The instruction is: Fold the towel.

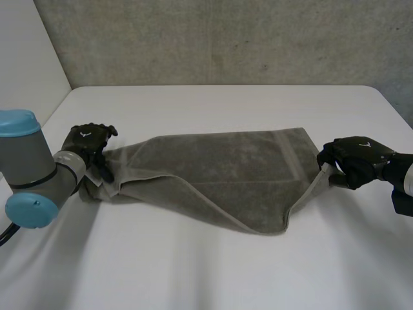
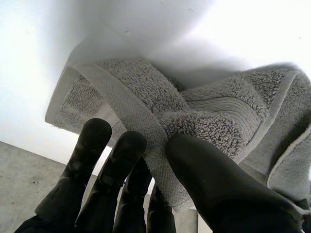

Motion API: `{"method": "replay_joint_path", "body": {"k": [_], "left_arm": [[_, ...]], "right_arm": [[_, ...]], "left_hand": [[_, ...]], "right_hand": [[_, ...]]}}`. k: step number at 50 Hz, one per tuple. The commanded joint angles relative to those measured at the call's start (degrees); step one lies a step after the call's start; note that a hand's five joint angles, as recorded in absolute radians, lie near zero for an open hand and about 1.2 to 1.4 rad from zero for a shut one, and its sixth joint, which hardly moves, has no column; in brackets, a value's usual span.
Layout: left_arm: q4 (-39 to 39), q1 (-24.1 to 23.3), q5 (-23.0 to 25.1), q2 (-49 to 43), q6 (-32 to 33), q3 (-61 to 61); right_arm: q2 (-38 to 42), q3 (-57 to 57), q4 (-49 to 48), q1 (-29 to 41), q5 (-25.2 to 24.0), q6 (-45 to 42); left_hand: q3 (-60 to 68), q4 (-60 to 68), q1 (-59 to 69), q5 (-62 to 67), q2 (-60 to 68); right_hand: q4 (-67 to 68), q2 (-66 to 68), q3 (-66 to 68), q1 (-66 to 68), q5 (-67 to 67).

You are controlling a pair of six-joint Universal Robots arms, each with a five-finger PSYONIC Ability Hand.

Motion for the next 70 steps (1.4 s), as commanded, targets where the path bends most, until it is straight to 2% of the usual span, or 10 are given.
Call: {"method": "replay_joint_path", "body": {"k": [1, 7, 15, 22, 27, 35, 44, 50, 60, 70], "left_arm": [[0.5, -1.6, 0.9, 7.8, -0.4, -9.0], [1.2, -5.1, 2.4, 13.4, -0.3, -15.6], [3.8, -9.1, 2.2, 12.7, 0.2, -16.8], [7.6, -9.1, 1.6, 8.0, 1.4, -13.8], [8.0, -8.6, 1.0, 3.7, 6.8, -10.3], [9.6, -7.7, -3.6, 3.2, 8.3, -9.4], [10.4, -7.2, -4.5, 3.5, 10.0, -9.5], [9.6, -4.4, -4.4, 6.4, 10.6, -11.4], [9.7, -2.1, 0.4, 20.6, 10.5, -21.5], [6.1, 5.6, 11.8, 31.3, 10.6, -29.0]], "right_arm": [[0.1, 0.2, -0.2, 0.1, 0.0, -0.2], [0.2, 0.2, -0.2, 0.2, 0.0, -0.3], [0.6, 0.2, -0.3, 0.2, 0.0, -0.3], [0.9, 0.6, -0.3, 0.1, -0.1, -0.3], [0.9, 0.6, -0.3, 0.1, -0.1, -0.4], [1.0, 0.6, -0.4, 0.1, -0.1, -0.5], [1.0, 0.8, -1.1, -0.1, 0.1, -0.5], [-0.2, 0.8, -2.3, -0.6, 1.8, 0.0], [-6.5, 2.8, -1.9, -0.9, 4.6, 0.0], [-11.7, 4.0, 1.2, -4.9, 3.9, -0.4]], "left_hand": [[-3.5, -4.8, -4.6, -12.1, -4.2], [-3.6, -5.0, -4.8, -12.3, -4.3], [-3.1, -4.5, -4.3, -11.8, -3.8], [2.1, 0.7, 0.9, -6.5, 1.4], [5.4, 4.1, 4.3, -3.2, 4.7], [13.8, 12.5, 12.7, 5.2, 13.1], [18.2, 16.9, 17.1, 9.6, 17.5], [33.5, 32.2, 32.4, 24.9, 32.8], [59.7, 58.3, 58.6, 51.1, 59.0], [59.8, 58.4, 58.6, 51.1, 59.1]], "right_hand": [[3.2, 5.1, 3.7, 3.2, 3.1], [3.2, 5.1, 3.7, 3.2, 3.1], [3.2, 5.1, 3.7, 3.2, 3.1], [3.2, 5.1, 3.7, 3.2, 3.1], [3.2, 5.1, 3.7, 3.2, 3.1], [3.2, 5.1, 3.7, 3.2, 3.1], [3.2, 5.1, 3.7, 3.2, 3.1], [3.2, 5.1, 3.7, 3.2, 3.1], [3.2, 5.1, 3.7, 3.2, 3.1], [3.2, 5.1, 3.7, 3.2, 3.1]]}}
